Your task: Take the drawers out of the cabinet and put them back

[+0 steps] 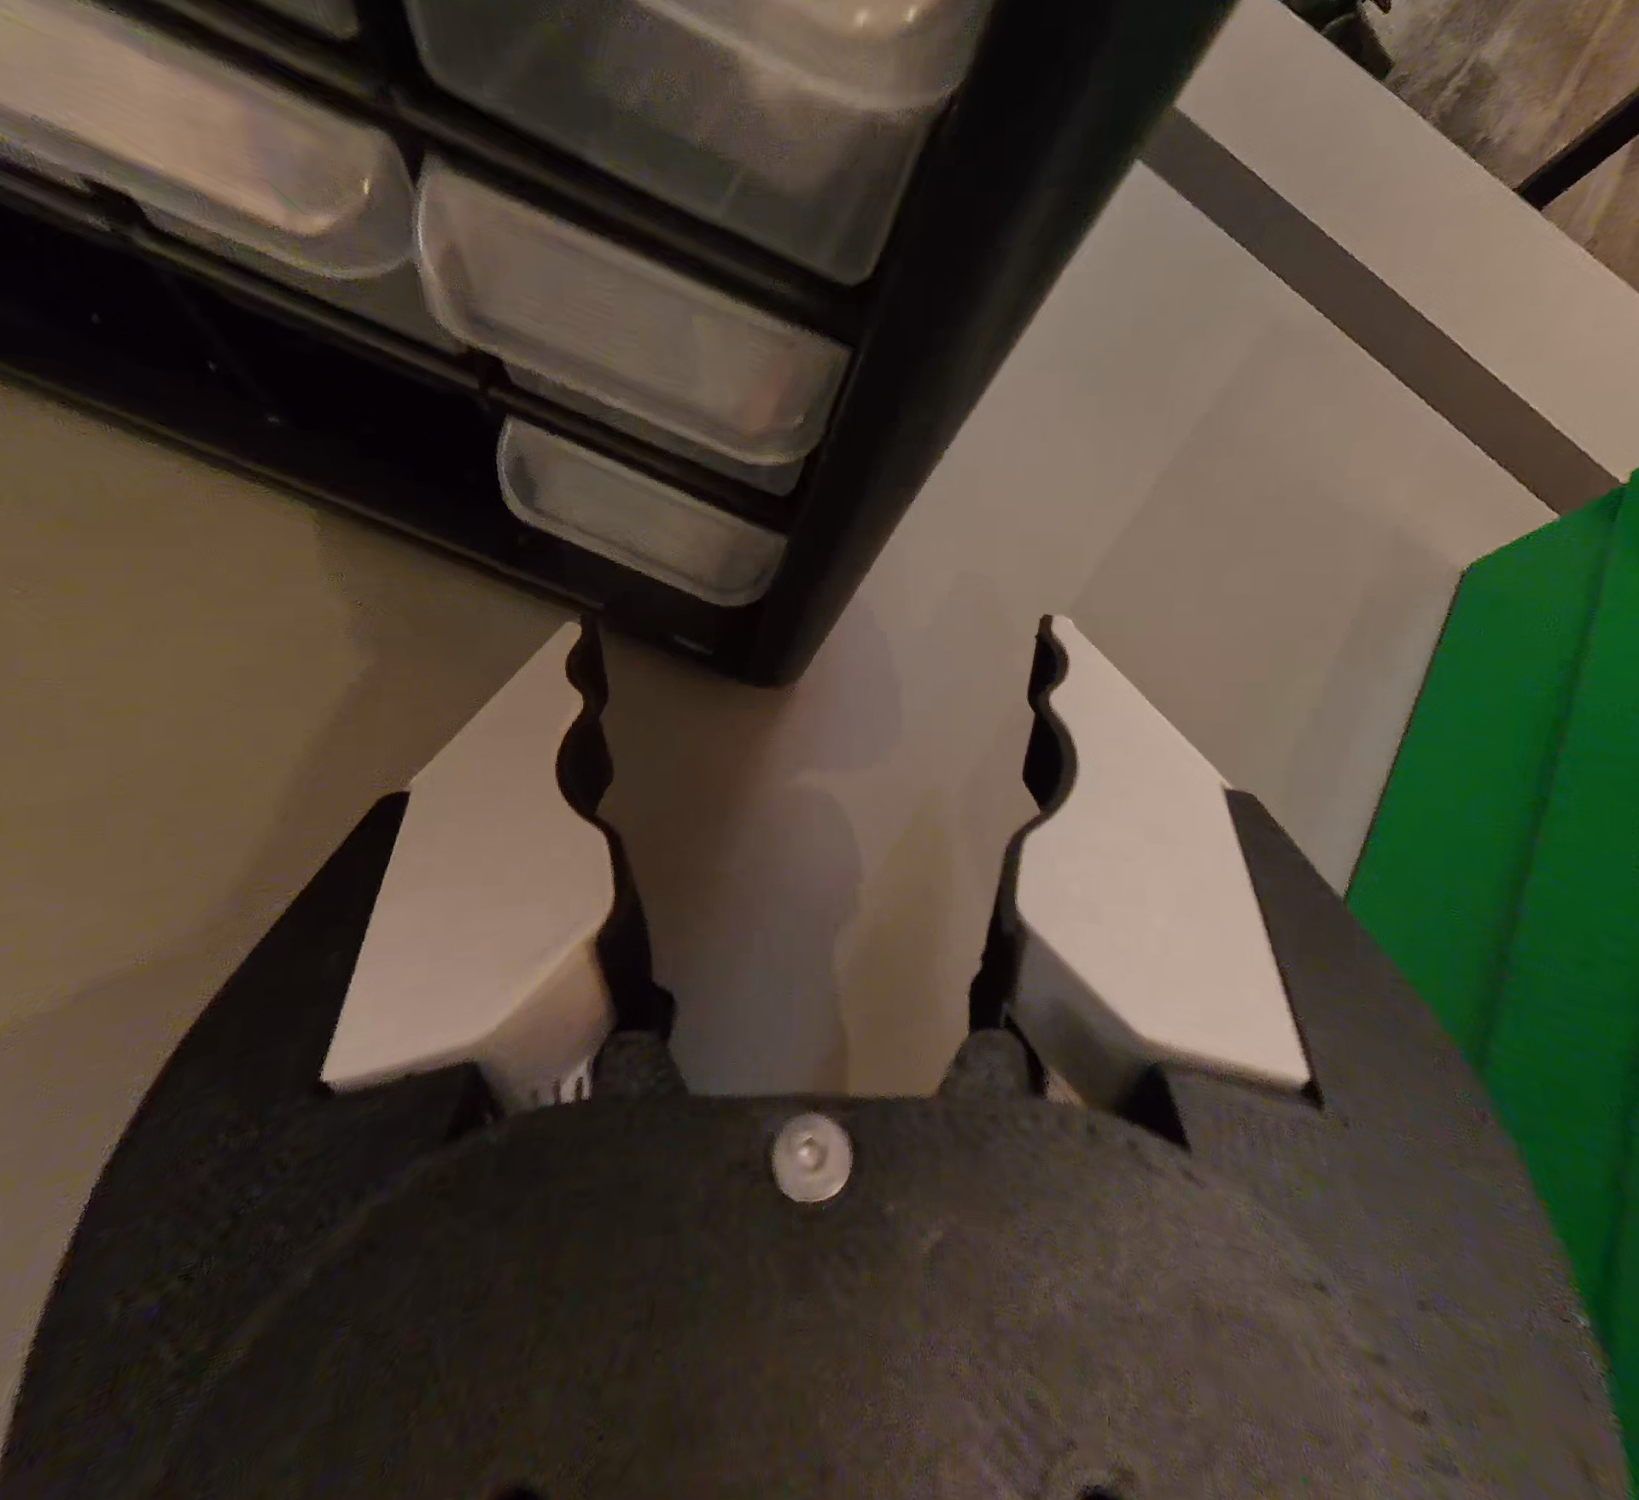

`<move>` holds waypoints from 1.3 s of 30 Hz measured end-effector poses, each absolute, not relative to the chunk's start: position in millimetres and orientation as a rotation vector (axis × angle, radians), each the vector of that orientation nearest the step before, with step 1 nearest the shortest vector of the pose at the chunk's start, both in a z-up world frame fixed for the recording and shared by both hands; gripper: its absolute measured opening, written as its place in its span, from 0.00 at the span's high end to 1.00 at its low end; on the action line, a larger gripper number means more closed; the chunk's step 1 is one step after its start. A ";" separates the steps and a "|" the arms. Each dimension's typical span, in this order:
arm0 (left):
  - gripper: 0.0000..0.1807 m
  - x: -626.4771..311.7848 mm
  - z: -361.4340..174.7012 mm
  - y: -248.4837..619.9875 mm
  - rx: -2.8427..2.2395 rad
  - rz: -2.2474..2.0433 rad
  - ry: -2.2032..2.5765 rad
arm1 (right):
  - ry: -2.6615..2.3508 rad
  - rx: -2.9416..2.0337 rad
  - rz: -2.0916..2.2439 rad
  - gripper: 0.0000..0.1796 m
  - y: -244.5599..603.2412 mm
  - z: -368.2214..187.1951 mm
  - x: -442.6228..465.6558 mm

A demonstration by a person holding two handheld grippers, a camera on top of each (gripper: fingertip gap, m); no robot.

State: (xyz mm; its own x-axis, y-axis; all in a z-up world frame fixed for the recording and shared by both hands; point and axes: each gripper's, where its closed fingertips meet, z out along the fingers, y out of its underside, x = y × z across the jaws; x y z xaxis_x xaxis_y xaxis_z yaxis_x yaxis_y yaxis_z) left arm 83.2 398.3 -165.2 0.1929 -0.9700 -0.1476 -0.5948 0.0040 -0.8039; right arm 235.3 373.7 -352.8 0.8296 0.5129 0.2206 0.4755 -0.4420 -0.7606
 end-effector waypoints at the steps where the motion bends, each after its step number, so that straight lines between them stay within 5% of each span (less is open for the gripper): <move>1: 0.82 73.8 -158.1 403.1 -1.653 -0.559 1.454 | -0.728 -2.109 0.041 0.47 371.6 -354.4 236.7; 7: 0.82 -60.2 -129.5 429.2 -1.663 -0.209 1.320 | -0.676 -2.142 0.112 0.48 365.2 -356.3 238.7; 14: 0.78 -233.6 -232.4 482.4 -2.041 0.214 1.389 | -0.723 -2.202 0.103 0.48 362.2 -377.7 236.6; 22: 0.80 -277.3 -345.0 515.9 -2.248 0.371 1.524 | -0.777 -2.212 0.096 0.49 358.0 -382.8 228.6; 28: 0.97 -282.3 -388.1 516.9 -2.313 0.420 1.639 | -0.768 -2.214 0.098 0.50 357.9 -381.0 231.4; 33: 1.00 -268.8 -369.8 502.7 -2.266 0.360 1.627 | -0.798 -2.208 0.088 0.50 355.5 -375.4 230.1; 39: 1.00 -242.3 -287.0 458.9 -2.102 0.313 1.579 | -0.846 -2.187 0.141 0.50 334.5 -355.8 223.2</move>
State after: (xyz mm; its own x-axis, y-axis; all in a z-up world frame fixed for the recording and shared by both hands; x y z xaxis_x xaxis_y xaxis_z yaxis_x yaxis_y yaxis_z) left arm -242.3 458.9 -287.0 0.3049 -0.8344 -0.4591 -0.9464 -0.2117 -0.2439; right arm 223.2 334.5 -355.8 0.7731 0.6134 0.1613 0.5277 -0.4811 -0.7000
